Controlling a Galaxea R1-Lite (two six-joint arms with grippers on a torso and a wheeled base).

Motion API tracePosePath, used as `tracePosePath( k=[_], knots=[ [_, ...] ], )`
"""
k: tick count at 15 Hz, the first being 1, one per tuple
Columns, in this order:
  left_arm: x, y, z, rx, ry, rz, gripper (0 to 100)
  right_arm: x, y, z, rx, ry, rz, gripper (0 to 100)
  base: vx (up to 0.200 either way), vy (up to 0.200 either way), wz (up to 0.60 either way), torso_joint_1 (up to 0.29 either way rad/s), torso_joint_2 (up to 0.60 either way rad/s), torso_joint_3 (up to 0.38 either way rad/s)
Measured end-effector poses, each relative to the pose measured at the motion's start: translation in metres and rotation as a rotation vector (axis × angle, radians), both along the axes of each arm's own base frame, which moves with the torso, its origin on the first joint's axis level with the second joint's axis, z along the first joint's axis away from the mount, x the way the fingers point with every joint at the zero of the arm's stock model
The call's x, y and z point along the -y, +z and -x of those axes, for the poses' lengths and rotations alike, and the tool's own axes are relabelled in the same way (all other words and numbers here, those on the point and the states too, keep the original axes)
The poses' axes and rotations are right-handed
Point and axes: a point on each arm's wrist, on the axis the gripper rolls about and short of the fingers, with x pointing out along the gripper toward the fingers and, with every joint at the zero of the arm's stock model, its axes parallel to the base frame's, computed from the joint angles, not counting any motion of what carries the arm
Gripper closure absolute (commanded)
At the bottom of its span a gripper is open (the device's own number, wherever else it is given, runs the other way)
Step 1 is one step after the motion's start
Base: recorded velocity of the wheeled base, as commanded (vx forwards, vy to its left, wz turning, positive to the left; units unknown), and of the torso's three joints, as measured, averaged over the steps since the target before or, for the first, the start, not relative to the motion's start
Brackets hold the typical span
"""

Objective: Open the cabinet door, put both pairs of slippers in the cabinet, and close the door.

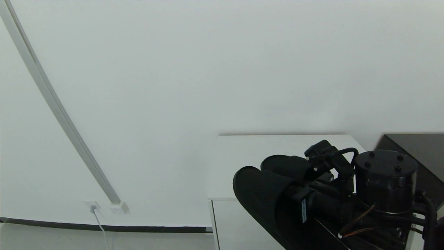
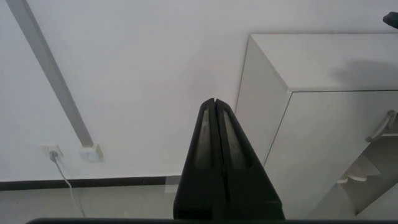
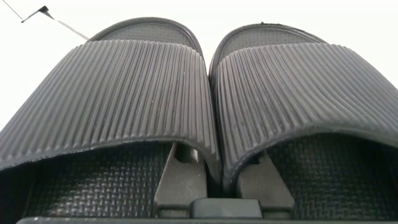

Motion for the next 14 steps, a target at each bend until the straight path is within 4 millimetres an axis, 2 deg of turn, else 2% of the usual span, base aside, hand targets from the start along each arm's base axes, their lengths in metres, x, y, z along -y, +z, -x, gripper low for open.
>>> tracePosePath(
  k=[6, 14],
  knots=[
    [0.0, 0.0, 0.0, 0.0, 0.0, 0.0, 100, 0.0005, -0.0012, 0.0027, -0.003, 0.003, 0.004, 100, -0.2, 0.0, 0.0, -0.002, 0.0, 0.003],
    [0.0, 0.0, 0.0, 0.0, 0.001, -0.001, 100, 0.0015, -0.0034, 0.0039, -0.009, 0.004, 0.009, 100, 0.0, 0.0, 0.0, 0.0, 0.0, 0.0]
  ],
)
